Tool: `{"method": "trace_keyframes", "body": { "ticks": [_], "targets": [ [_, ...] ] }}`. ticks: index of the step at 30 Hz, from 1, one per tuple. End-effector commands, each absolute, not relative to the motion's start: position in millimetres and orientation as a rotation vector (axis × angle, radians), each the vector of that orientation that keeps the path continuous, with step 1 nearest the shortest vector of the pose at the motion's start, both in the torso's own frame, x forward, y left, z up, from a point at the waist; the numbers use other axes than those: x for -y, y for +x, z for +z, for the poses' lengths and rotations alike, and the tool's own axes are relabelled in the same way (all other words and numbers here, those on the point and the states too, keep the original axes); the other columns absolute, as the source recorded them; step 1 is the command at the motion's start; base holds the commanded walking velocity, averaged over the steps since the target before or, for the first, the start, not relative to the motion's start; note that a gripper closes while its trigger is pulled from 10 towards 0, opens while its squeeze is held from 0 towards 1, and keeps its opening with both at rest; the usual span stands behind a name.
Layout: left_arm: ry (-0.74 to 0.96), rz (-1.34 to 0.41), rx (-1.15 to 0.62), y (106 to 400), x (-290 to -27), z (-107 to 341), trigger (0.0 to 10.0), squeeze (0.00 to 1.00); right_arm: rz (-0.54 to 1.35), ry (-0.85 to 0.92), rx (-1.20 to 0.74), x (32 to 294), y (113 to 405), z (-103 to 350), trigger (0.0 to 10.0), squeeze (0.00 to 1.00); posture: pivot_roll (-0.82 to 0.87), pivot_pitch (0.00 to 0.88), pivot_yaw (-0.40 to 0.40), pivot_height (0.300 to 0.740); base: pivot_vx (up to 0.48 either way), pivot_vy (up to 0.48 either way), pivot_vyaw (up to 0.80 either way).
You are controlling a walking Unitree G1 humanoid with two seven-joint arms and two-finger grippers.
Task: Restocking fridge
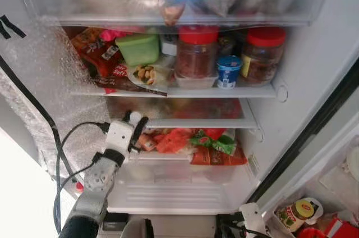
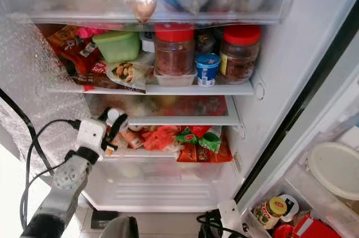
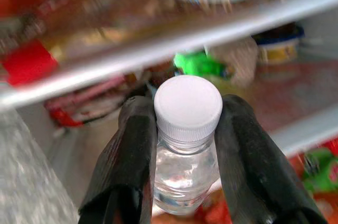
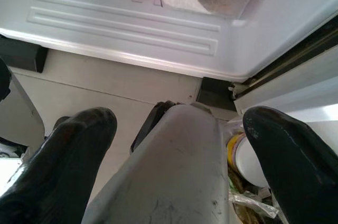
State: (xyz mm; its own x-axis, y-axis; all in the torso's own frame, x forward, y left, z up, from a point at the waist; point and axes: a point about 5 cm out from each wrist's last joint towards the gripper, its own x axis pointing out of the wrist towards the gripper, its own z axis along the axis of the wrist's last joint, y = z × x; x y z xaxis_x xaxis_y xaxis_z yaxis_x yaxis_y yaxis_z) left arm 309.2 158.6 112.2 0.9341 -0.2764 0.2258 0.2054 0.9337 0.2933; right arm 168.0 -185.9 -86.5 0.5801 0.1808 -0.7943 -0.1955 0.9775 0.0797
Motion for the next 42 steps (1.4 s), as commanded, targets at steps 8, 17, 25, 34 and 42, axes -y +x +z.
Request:
{"method": "trace_keyframes", "body": {
  "ticks": [8,17,25,34,42],
  "targets": [
    [0.215,-0.174,0.299,321.3,-168.4,113.7,10.0,0.0,0.198,-0.035,-0.986,201.7,151.0,-91.7,10.0,0.0,-0.08,0.055,-0.066,0.632,0.0,0.0,0.0],
    [0.154,-0.082,0.218,317.1,-186.9,92.5,10.0,0.0,0.208,-0.046,-0.979,204.5,150.3,-91.0,10.0,0.0,-0.1,0.077,-0.08,0.632,0.0,0.0,0.0],
    [0.132,-0.083,0.322,322.6,-180.0,110.2,10.0,0.0,0.208,-0.047,-0.982,206.3,148.3,-91.3,10.0,0.0,-0.1,0.082,-0.086,0.632,0.0,0.0,0.0],
    [0.139,-0.086,0.347,338.7,-178.2,123.7,10.0,0.0,0.21,-0.046,-0.977,206.1,146.3,-91.8,10.0,0.0,-0.11,0.087,-0.082,0.632,0.0,0.0,0.0],
    [0.123,-0.06,0.21,330.4,-191.9,96.0,10.0,0.0,0.216,-0.037,-0.974,204.3,144.4,-92.4,10.0,0.0,-0.11,0.095,-0.076,0.632,0.0,0.0,0.0]
  ]
}}
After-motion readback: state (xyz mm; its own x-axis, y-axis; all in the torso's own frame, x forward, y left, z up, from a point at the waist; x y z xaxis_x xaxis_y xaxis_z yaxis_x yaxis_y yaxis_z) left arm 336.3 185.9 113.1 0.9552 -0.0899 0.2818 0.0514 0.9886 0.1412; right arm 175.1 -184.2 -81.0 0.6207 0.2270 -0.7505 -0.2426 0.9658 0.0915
